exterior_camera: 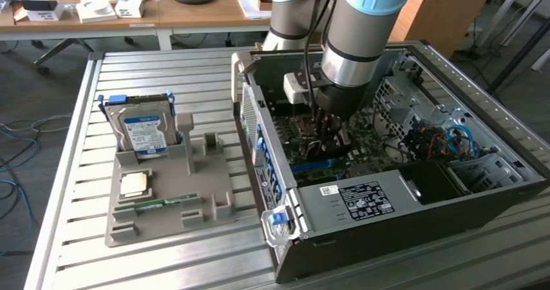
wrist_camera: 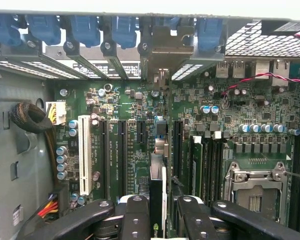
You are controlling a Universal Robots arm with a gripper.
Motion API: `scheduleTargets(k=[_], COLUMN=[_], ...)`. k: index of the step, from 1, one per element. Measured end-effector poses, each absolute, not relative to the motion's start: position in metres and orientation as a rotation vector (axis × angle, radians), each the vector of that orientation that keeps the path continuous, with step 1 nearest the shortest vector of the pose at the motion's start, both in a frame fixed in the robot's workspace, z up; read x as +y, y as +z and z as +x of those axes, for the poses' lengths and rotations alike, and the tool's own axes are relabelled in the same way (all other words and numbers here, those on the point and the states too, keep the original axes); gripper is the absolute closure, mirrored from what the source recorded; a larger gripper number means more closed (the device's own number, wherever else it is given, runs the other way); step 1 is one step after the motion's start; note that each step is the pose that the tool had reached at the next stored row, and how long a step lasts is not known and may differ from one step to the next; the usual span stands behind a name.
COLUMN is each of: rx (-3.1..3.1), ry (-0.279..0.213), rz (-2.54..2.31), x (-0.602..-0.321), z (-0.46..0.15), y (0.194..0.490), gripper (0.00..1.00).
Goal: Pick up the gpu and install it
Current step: 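Insert the gpu into the slot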
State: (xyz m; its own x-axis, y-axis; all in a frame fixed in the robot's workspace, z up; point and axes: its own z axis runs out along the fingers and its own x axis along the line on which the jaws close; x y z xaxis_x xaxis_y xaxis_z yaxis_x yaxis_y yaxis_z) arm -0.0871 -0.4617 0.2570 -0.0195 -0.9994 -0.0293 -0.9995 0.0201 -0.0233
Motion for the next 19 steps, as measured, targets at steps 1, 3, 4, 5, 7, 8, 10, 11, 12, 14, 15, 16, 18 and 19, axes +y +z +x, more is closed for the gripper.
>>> scheduleTargets(k=[1, 3, 4, 5, 7, 8, 10, 11, 12, 14, 15, 16, 18, 19], rx=[2.217, 2.217, 2.218, 2.218, 2.218, 2.218, 2.218, 2.218, 2.219, 2.221, 2.222, 2.222, 2.223, 2.223], ry=[0.006, 0.007, 0.008, 0.009, 0.009, 0.009, 0.009, 0.009, 0.011, 0.015, 0.017, 0.018, 0.018, 0.018], rz=[-2.173, -2.173, -2.174, -2.174, -2.175, -2.174, -2.174, -2.175, -2.175, -2.177, -2.178, -2.179, -2.179, -2.179], x=[-0.4617, -0.4617, -0.4617, -0.4617, -0.4617, -0.4617, -0.4617, -0.4617, -0.4616, -0.4617, -0.4617, -0.4617, -0.4617, -0.4617], z=[-0.0871, -0.0870, -0.0870, -0.0870, -0.0869, -0.0869, -0.0869, -0.0868, -0.0866, -0.0861, -0.0860, -0.0858, -0.0858, -0.0858], y=[0.2570, 0.2569, 0.2569, 0.2569, 0.2569, 0.2569, 0.2569, 0.2569, 0.2568, 0.2569, 0.2569, 0.2569, 0.2569, 0.2569], gripper=[0.74, 0.74, 0.74, 0.74, 0.74, 0.74, 0.74, 0.74, 0.74, 0.74, 0.74, 0.74, 0.74, 0.74])
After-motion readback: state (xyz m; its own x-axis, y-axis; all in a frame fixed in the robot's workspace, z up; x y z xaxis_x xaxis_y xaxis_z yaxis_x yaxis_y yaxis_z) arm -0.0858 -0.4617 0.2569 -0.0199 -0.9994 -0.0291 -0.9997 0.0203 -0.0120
